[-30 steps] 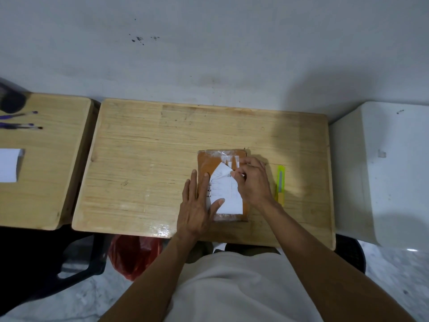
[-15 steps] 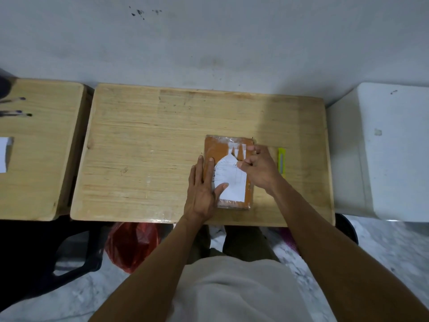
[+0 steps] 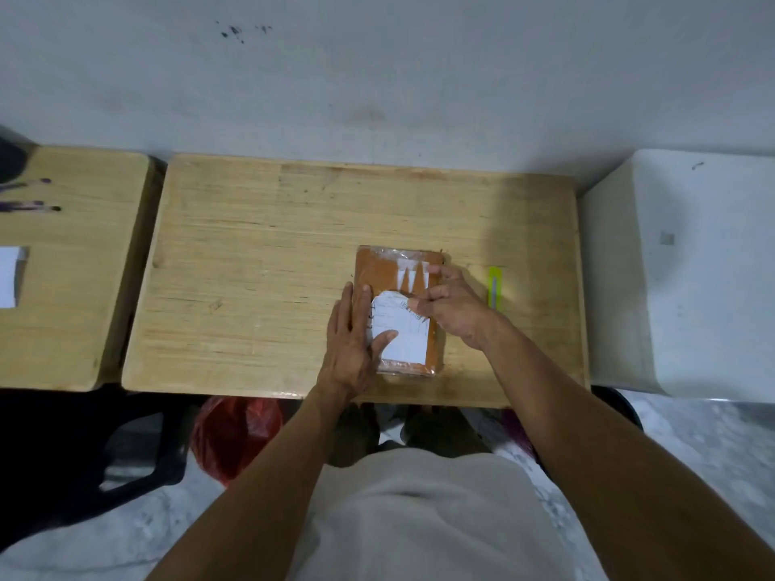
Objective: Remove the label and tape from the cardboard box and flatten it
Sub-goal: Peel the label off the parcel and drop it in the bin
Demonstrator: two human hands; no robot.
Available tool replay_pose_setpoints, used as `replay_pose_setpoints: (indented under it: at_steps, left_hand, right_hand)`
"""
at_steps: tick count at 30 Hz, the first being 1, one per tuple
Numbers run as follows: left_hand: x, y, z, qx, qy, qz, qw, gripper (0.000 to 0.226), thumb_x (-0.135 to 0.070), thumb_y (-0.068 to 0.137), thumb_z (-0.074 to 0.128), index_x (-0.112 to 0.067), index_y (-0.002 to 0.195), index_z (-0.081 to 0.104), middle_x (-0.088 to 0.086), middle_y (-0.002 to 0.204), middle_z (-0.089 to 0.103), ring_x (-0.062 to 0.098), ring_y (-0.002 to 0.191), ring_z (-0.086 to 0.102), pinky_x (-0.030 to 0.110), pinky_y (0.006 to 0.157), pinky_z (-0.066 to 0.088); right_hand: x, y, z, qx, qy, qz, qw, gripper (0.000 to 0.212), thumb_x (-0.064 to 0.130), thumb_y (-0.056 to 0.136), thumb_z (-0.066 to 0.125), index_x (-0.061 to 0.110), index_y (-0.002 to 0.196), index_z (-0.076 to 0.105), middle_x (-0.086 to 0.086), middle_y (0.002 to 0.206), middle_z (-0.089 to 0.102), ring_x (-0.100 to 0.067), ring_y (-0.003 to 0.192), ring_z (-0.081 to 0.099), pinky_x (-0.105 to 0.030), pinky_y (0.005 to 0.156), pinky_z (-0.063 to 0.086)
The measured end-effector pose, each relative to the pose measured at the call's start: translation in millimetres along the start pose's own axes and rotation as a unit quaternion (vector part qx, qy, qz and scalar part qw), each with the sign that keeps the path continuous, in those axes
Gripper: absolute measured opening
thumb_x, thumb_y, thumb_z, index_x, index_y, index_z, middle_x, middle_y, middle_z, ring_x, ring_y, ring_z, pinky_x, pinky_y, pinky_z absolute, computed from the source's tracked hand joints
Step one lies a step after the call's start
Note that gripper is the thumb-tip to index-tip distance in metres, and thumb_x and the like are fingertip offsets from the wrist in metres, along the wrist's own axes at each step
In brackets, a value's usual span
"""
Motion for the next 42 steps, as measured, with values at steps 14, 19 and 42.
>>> replay_pose_setpoints:
  at_steps: [14, 19, 42]
  left_hand:
    - [17, -4, -3, 0.054, -0.006, -0.014, 0.998, 0.118, -0.089, 0.071, 0.045, -0.023, 0.158, 0.000, 0.012, 0.167, -0.007, 0.025, 0.154, -0.005, 0.055, 0.122, 0.017]
    - [26, -7, -1, 0.088, 0.029, 0.005, 0.996, 0.137, -0.094, 0.058, 0.054, -0.020, 0.159, -0.003, 0.011, 0.166, -0.013, 0.028, 0.154, -0.010, 0.056, 0.122, 0.016]
    - [22, -8, -4, 0.094, 0.065, 0.047, 0.992, 0.130, -0.088, 0.068, 0.054, -0.016, 0.159, -0.004, 0.002, 0.163, -0.023, 0.025, 0.153, -0.016, 0.060, 0.121, 0.011]
  right_hand:
    - [6, -5, -9, 0.054, 0.075, 0.038, 0.995, 0.069, 0.016, 0.088, 0.073, 0.018, 0.145, 0.036, -0.008, 0.127, 0.063, -0.019, 0.115, 0.057, -0.034, 0.086, 0.046]
    - [4, -5, -9, 0.059, 0.091, 0.039, 0.993, 0.069, 0.012, 0.089, 0.072, 0.019, 0.146, 0.035, -0.005, 0.113, 0.065, -0.019, 0.114, 0.056, -0.035, 0.090, 0.042]
    - [-26, -18, -34, 0.151, 0.282, -0.007, 0.948, 0.021, -0.008, 0.090, 0.057, 0.003, 0.102, 0.070, 0.005, 0.134, 0.061, -0.025, 0.115, 0.061, -0.049, 0.106, 0.044]
Point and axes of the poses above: each hand's wrist, its own y-axis towards the middle knuckle, its own z-axis out of the palm, x = y × z, the point moved 2 cm from there along y, towards the middle knuckle
